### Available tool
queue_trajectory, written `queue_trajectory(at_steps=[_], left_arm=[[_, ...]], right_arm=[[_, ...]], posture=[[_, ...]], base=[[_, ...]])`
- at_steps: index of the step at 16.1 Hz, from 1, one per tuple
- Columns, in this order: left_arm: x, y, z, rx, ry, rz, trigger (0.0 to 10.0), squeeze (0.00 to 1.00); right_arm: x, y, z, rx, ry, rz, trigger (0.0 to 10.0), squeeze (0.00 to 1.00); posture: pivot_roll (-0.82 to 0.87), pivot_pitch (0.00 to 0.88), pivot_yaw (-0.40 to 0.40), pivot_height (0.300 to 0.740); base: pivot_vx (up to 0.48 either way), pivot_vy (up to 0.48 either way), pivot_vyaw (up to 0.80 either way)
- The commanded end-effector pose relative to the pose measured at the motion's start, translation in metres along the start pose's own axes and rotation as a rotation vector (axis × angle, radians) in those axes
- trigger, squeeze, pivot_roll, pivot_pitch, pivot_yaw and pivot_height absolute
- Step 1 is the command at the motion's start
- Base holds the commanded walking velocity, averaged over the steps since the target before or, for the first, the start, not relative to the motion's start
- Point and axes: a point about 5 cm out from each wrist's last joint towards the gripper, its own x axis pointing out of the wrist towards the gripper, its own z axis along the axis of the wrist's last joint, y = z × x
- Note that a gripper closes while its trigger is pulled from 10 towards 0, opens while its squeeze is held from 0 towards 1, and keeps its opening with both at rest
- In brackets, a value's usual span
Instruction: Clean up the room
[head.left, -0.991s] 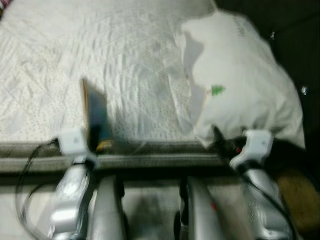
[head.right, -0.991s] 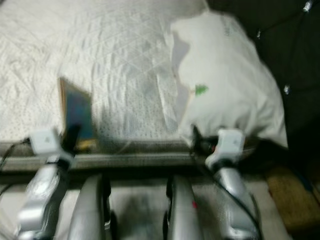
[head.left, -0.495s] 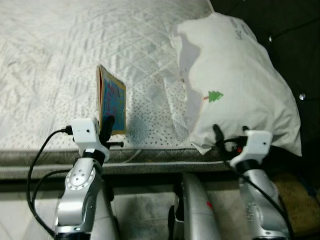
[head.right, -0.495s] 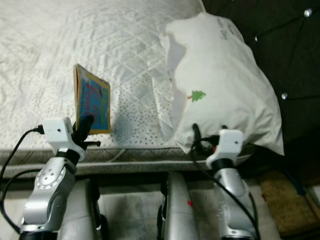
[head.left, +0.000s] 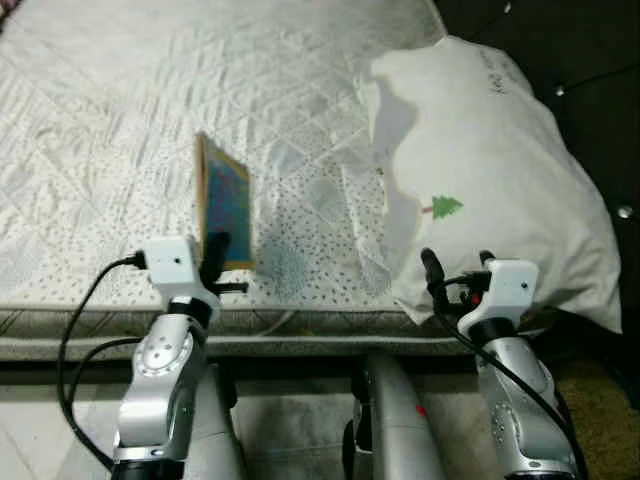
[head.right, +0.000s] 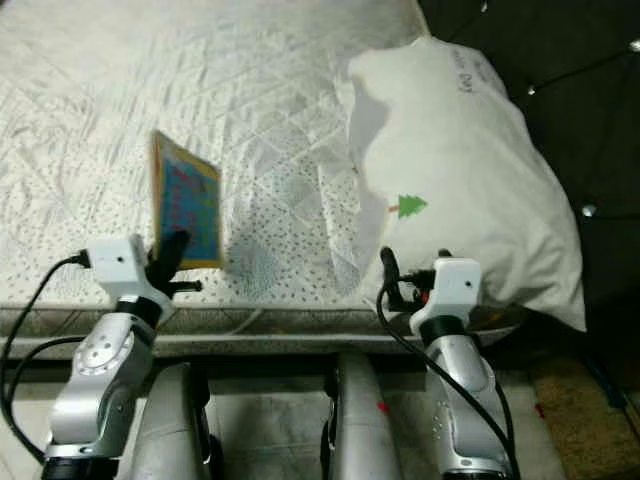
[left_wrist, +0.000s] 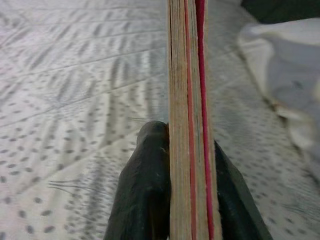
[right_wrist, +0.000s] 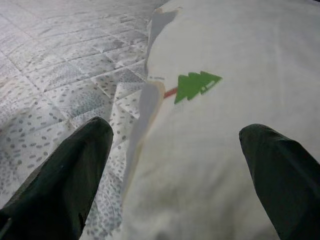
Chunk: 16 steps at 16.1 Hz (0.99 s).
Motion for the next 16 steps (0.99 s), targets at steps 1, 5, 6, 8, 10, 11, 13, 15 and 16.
queue_trajectory(at_steps=[1, 5, 6, 8, 10, 11, 13, 15, 16], left_arm=[[0.001, -0.006, 0.001, -0.009, -0.012, -0.027, 10.0, 0.0], [0.004, -0.016, -0.013, -0.152, 0.086, -0.06, 10.0, 0.0], [0.007, -0.018, -0.016, -0.168, 0.109, -0.073, 10.0, 0.0], [0.013, -0.029, -0.021, -0.276, 0.16, -0.123, 10.0, 0.0], [0.02, -0.043, -0.027, -0.423, 0.213, -0.176, 10.0, 0.0], [0.021, -0.046, -0.03, -0.455, 0.235, -0.194, 10.0, 0.0], [0.027, -0.058, -0.03, -0.564, 0.267, -0.243, 10.0, 0.0], [0.035, -0.069, -0.027, -0.664, 0.294, -0.289, 10.0, 0.0], [0.038, -0.074, -0.025, -0.688, 0.303, -0.303, 10.0, 0.0]], right_arm=[[-0.004, -0.009, -0.002, -0.017, 0.012, -0.027, 10.0, 0.0], [-0.004, -0.009, -0.002, -0.025, 0.012, -0.028, 10.0, 0.0], [-0.005, -0.01, -0.001, -0.03, 0.009, -0.032, 10.0, 0.0], [-0.007, -0.015, 0.002, -0.045, 0.004, -0.04, 10.0, 0.0], [-0.013, -0.023, 0.005, -0.063, 0.008, -0.045, 10.0, 0.0], [-0.015, -0.024, 0.007, -0.066, 0.009, -0.038, 10.0, 0.0], [-0.029, -0.028, 0.009, -0.088, 0.036, 0.035, 10.0, 0.0], [-0.048, -0.026, 0.003, -0.057, 0.121, 0.148, 10.0, 0.0], [-0.057, -0.023, -0.001, -0.042, 0.166, 0.2, 10.0, 0.0]], posture=[[-0.04, 0.164, -0.065, 0.562], [-0.05, 0.167, -0.069, 0.562], [-0.05, 0.167, -0.069, 0.562], [-0.07, 0.169, -0.075, 0.562], [-0.1, 0.18, -0.08, 0.562], [-0.11, 0.182, -0.082, 0.562], [-0.13, 0.191, -0.085, 0.562], [-0.15, 0.199, -0.084, 0.562], [-0.15, 0.2, -0.083, 0.562]], base=[[0.0, 0.0, 0.0], [0.0, 0.0, 0.0], [0.0, 0.0, 0.0], [0.0, 0.0, 0.0], [0.0, 0.0, 0.0], [0.0, 0.0, 0.0], [0.0, 0.0, 0.0], [0.0, 0.0, 0.0], [0.0, 0.0, 0.0]])
